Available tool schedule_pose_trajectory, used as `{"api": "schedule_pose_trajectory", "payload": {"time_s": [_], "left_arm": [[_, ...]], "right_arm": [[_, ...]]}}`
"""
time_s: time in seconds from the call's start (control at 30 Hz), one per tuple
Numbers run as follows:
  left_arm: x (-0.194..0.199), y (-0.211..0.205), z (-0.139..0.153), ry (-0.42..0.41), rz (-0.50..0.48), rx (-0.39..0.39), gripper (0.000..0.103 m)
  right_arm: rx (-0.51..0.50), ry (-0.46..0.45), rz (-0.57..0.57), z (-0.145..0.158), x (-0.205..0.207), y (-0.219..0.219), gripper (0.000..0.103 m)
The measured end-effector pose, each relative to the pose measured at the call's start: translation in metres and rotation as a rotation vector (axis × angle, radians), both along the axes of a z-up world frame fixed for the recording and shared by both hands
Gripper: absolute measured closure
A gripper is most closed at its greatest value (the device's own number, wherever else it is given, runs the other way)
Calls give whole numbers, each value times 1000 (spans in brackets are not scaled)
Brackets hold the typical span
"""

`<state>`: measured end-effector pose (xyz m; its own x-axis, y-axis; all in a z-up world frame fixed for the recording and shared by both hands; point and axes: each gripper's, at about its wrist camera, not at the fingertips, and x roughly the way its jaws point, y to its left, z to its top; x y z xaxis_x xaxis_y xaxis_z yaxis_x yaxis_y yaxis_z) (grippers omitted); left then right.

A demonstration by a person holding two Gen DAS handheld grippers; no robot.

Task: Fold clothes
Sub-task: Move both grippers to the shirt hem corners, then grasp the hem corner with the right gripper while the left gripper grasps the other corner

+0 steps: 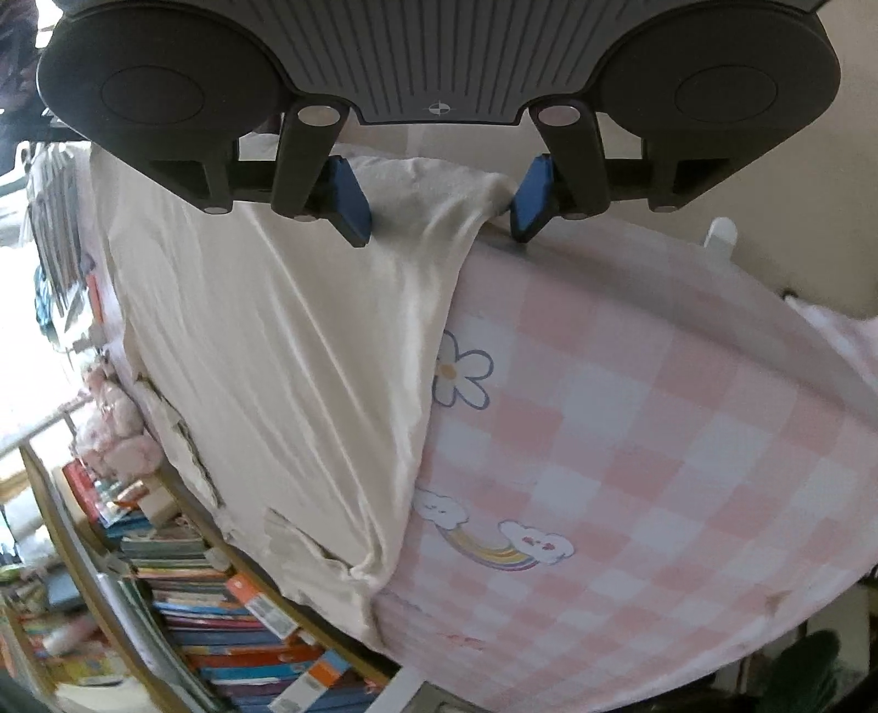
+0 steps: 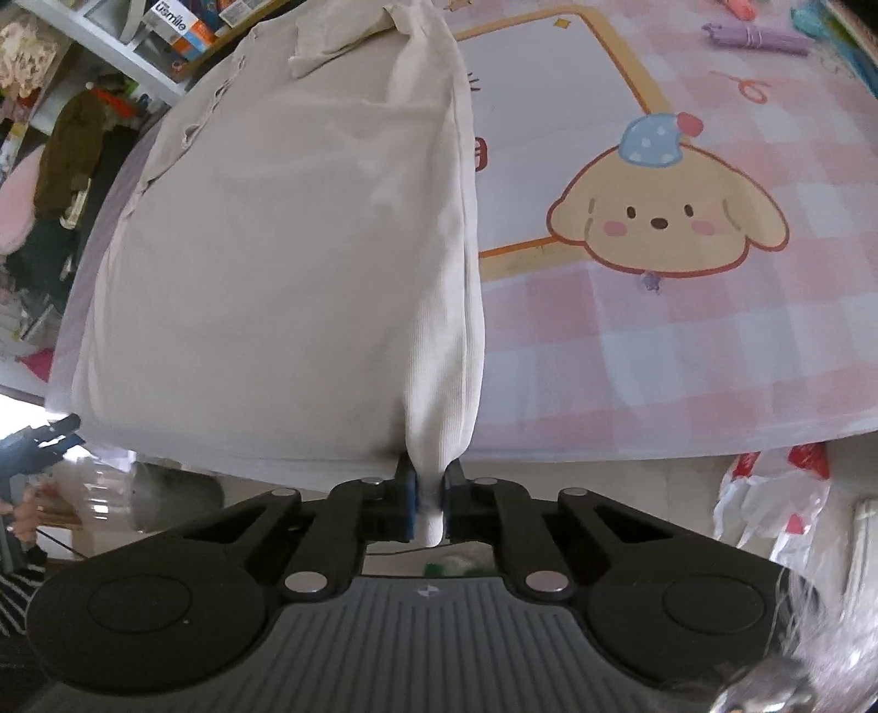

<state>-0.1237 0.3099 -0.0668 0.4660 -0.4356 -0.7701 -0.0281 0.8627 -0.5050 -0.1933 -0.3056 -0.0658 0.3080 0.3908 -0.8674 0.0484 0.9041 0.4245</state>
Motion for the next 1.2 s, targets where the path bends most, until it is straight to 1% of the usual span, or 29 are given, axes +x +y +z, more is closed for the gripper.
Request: {"api": "schedule_pose_trajectory", "payload": {"time_s": [0.07,0.13,0.23,0.3,0.33,0.43,0.57,0.73,0.77,0.83,0.9,0.97,1.07,1.2], "left_arm": [[-3,2,0,-13,-4,-1,48],[-5,2,0,-29,-6,-5,51],[-11,2,0,-56,-18,-30,66],[-14,1,1,-72,-55,-43,85],[-15,0,2,-75,-77,-39,88],[-18,0,1,-70,-119,-24,89],[-17,4,1,-66,-116,-52,88],[-16,-3,1,-63,-118,0,89],[-17,-4,2,-65,-115,13,90],[-20,-8,6,-68,-107,31,98],[-26,-13,13,-70,-97,38,98],[-31,-16,15,-50,-102,36,99],[-39,-14,14,4,-120,11,99],[-58,-10,10,40,-157,-29,98]], "right_arm": [[-29,-12,9,3,-2,2,96],[-46,-19,10,5,-2,4,96],[-56,-26,3,6,-2,6,96],[-62,-31,-1,7,-3,7,96],[-66,-31,-4,8,-4,8,96],[-79,-33,-14,9,-5,8,96],[-83,-33,-25,11,-6,9,96],[-87,-35,-38,14,-5,12,96],[-89,-35,-39,14,-5,12,96],[-88,-38,-36,17,-7,13,96],[-91,-45,-33,19,-9,18,96],[-90,-44,-39,23,-16,16,96],[-78,-37,-63,27,-30,7,96],[-57,-21,-107,29,-55,-5,96]]}}
